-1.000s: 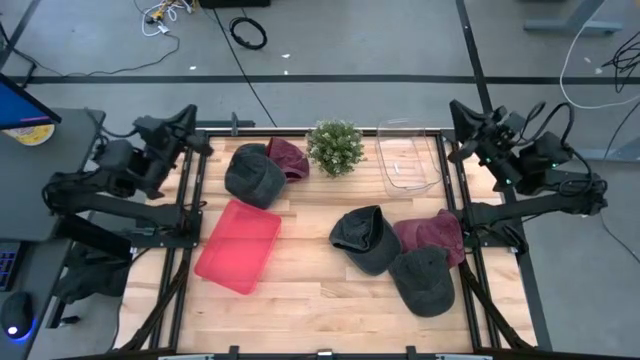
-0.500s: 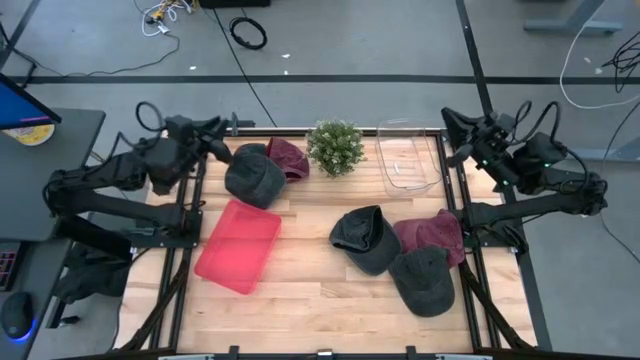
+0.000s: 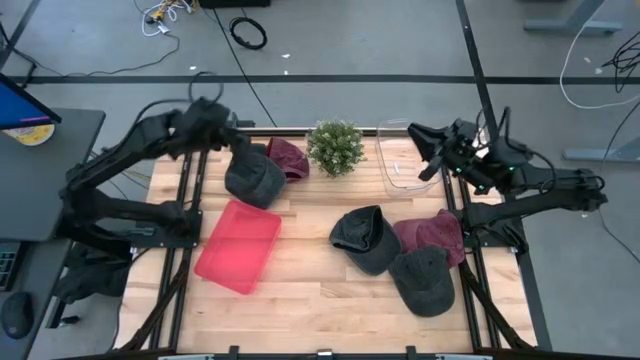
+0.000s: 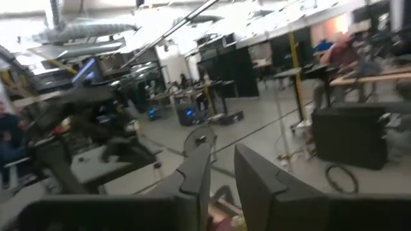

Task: Pick & Place hat
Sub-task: Put the top black cap into the transparent bin

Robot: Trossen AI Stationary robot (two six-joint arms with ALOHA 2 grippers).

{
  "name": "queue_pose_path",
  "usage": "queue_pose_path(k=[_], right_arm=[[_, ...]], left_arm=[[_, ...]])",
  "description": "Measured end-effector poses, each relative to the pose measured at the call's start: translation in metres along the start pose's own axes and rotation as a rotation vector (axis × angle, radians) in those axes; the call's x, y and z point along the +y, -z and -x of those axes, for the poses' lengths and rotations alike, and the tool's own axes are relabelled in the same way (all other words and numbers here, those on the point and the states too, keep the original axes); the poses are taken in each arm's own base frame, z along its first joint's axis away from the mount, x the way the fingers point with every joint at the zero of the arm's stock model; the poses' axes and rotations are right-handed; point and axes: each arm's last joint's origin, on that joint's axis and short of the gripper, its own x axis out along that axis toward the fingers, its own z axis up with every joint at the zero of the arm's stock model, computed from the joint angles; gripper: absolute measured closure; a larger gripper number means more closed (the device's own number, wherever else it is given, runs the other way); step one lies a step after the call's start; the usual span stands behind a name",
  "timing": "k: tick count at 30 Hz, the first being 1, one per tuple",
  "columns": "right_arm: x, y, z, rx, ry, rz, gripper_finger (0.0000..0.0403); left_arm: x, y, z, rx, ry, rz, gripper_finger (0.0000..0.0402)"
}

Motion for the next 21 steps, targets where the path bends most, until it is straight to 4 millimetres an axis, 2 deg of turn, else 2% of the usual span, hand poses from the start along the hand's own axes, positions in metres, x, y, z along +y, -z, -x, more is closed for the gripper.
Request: queue_pose_path(k=[5, 8, 11, 15, 21], right_arm=[[0.006, 0.01, -0.007, 0.066, -0.069, -0.038, 0.0314], [0.009, 0.016, -0.012, 0.107, -0.091, -0.057, 0.0309], [0.012, 0.022, -0.016, 0.14, -0.111, -0.08, 0.0306], [0.015, 0.027, -0.021, 0.171, -0.135, -0.107, 0.0303], [0.018, 0.032, -0.025, 0.197, -0.148, -0.13, 0.0302]], left_arm=[[0.02, -0.012, -0.037, 0.296, 0.019, 0.013, 0.0172], [0.033, -0.014, -0.062, 0.429, -0.032, 0.02, 0.0172], [0.044, -0.014, -0.081, 0.519, -0.13, 0.011, 0.0172], [0.054, -0.014, -0.103, 0.623, -0.143, -0.091, 0.0166], [0.057, -0.015, -0.13, 0.677, -0.138, -0.186, 0.0114]])
